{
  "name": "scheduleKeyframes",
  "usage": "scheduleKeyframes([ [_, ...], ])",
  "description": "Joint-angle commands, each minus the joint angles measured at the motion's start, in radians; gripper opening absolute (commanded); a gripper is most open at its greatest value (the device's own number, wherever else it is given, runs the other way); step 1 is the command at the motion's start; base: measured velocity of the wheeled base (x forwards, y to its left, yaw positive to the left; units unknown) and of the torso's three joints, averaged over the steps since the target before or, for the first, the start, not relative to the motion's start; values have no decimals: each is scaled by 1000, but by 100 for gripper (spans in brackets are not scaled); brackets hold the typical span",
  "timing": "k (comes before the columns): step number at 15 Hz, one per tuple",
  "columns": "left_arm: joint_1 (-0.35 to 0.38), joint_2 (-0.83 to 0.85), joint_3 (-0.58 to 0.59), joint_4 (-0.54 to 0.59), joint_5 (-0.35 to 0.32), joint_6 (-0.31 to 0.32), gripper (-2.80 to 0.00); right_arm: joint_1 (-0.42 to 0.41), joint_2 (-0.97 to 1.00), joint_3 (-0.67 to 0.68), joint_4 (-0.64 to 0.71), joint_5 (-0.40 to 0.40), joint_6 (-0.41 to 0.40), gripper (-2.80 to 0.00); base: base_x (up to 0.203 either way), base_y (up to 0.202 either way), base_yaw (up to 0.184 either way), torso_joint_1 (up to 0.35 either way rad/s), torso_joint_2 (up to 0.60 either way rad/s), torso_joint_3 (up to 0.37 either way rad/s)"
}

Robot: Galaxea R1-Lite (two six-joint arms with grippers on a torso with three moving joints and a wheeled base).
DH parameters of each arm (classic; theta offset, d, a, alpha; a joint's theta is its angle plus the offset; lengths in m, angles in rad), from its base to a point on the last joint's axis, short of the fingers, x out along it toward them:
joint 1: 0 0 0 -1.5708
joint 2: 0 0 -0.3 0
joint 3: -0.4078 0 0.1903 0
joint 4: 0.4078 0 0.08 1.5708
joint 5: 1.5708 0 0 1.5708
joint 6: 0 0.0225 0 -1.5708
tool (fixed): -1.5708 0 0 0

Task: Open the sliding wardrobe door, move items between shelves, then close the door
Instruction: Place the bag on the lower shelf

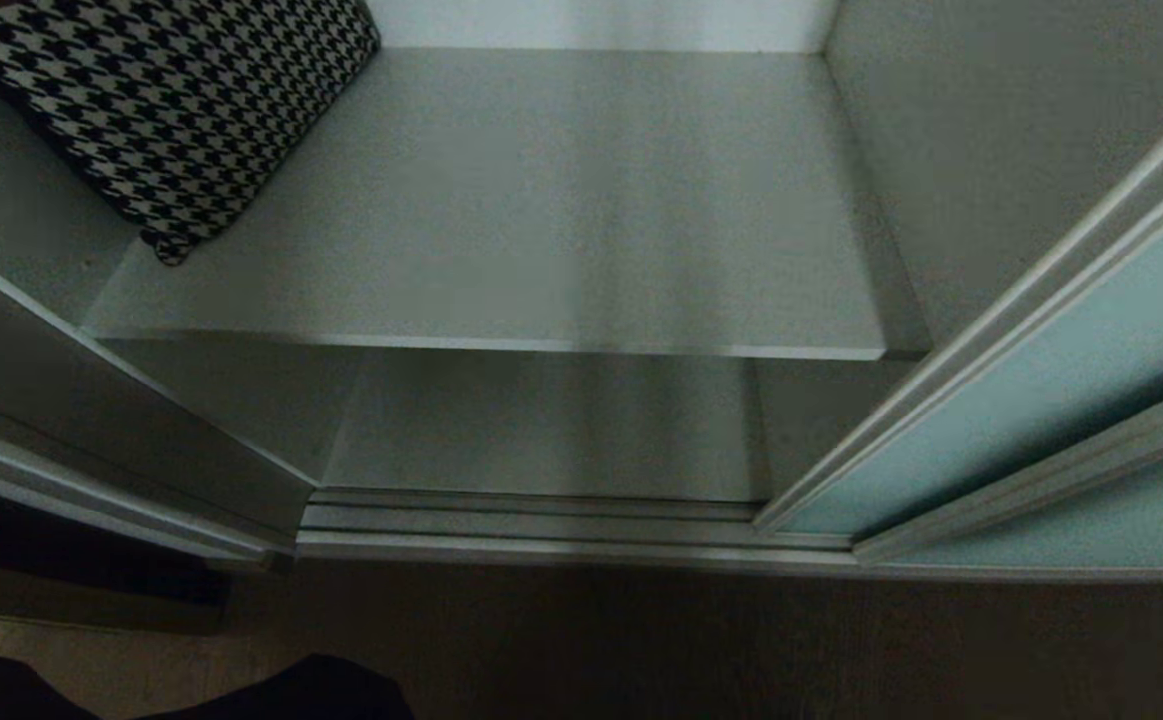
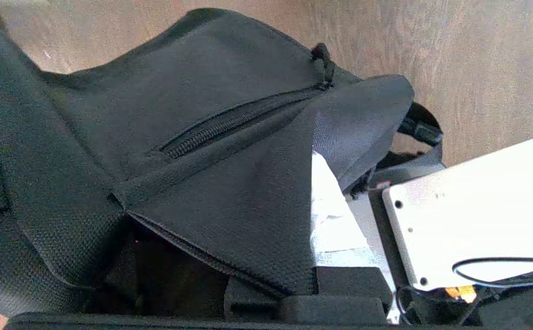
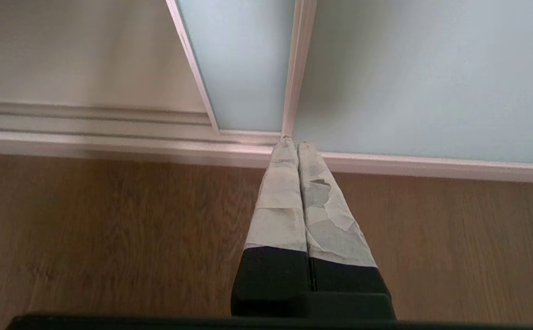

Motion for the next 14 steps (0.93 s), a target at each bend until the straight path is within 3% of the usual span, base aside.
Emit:
scheduleKeyframes([
  [1, 1, 12, 8, 5, -5, 0, -280, 0, 0, 0, 0, 0, 0, -280, 0, 0, 0, -5, 2, -200],
  [6, 5, 49, 11, 7, -95, -12, -280, 0, 1, 0, -2, 0, 0, -280, 0, 0, 0, 1, 4, -199],
  [14, 21, 92, 66, 20, -134, -12, -280, 0, 1, 1, 0, 0, 0, -280, 0, 0, 0, 3, 0, -199],
])
